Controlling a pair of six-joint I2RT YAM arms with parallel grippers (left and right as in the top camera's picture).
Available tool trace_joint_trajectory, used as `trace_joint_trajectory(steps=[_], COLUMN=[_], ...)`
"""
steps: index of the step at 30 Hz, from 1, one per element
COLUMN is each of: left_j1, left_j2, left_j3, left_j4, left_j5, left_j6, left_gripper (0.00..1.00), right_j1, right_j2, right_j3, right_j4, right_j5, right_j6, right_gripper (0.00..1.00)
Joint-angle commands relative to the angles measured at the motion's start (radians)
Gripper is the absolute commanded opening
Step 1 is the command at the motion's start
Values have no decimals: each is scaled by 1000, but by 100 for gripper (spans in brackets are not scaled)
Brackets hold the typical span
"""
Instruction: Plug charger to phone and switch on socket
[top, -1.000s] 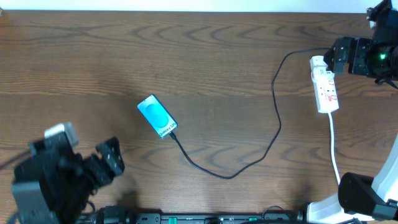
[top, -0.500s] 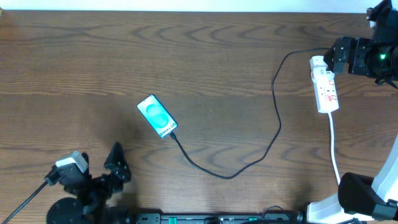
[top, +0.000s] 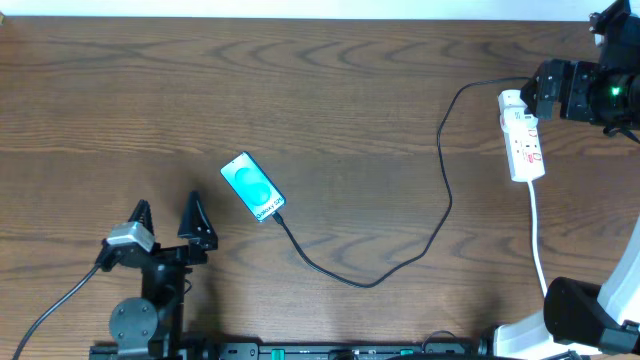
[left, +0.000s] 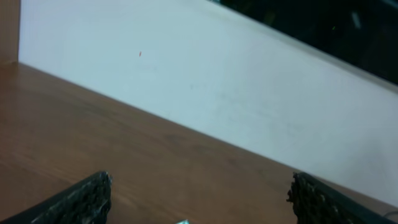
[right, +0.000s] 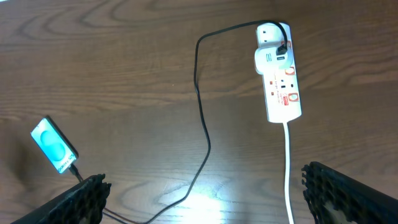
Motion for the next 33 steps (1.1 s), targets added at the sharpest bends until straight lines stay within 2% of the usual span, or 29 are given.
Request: trace_joint_trajectory(steps=[1,5,10,33], left_j1=[3,3,3,3], left_j2=[-9,-9,-9,-6], left_j3=[-92,-167,-171,-171], left_j4=[66,84,-40,-36], left_j5=[-9,-9,-10,-10], left_j6=[13,13,14,18], left_gripper=[92,92,92,92], right_j1=[4,4,4,4], right_j2=[-4,-4,-4,-4], right_j3=[10,10,10,10], right_j4=[-2,-2,-2,-2], right_j5=[0,0,0,0], right_j6=[10,10,10,10], right_gripper=[99,99,99,99])
